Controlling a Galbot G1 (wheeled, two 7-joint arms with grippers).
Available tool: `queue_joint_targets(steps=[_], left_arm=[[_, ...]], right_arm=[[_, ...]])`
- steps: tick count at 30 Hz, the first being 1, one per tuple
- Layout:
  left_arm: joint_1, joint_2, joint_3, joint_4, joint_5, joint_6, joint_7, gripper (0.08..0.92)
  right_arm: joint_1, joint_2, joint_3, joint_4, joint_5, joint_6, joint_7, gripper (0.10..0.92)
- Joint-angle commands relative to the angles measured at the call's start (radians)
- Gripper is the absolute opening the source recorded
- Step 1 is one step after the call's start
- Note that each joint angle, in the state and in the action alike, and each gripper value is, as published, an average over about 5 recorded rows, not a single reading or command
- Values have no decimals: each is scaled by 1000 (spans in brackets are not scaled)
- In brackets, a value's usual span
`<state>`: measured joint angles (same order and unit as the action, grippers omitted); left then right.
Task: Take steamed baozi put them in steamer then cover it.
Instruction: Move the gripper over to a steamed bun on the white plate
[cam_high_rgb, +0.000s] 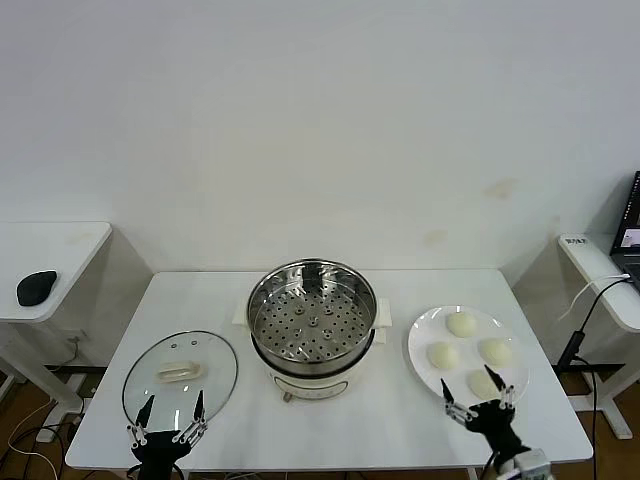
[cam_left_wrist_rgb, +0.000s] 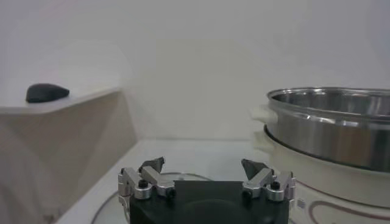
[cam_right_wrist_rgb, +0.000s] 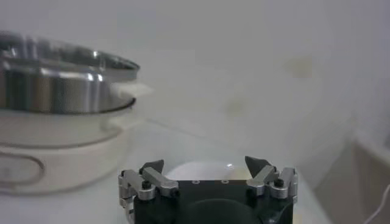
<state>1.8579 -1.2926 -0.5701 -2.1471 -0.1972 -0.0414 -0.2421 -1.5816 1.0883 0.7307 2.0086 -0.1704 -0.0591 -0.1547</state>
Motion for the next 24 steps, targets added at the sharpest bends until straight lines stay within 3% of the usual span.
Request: queue_joint_targets(steps=[1, 13, 24], left_arm=[[3, 3, -15, -10, 80, 30, -5, 823], [1, 1, -36, 20, 141, -1, -24, 823], [-8, 11, -63, 50, 144, 0, -30, 823]], right_arm=[[212, -284, 16, -96, -252, -48, -110, 823], [650, -589, -355, -367, -198, -201, -453, 823], [1174, -616, -932, -605, -79, -169, -787, 823]])
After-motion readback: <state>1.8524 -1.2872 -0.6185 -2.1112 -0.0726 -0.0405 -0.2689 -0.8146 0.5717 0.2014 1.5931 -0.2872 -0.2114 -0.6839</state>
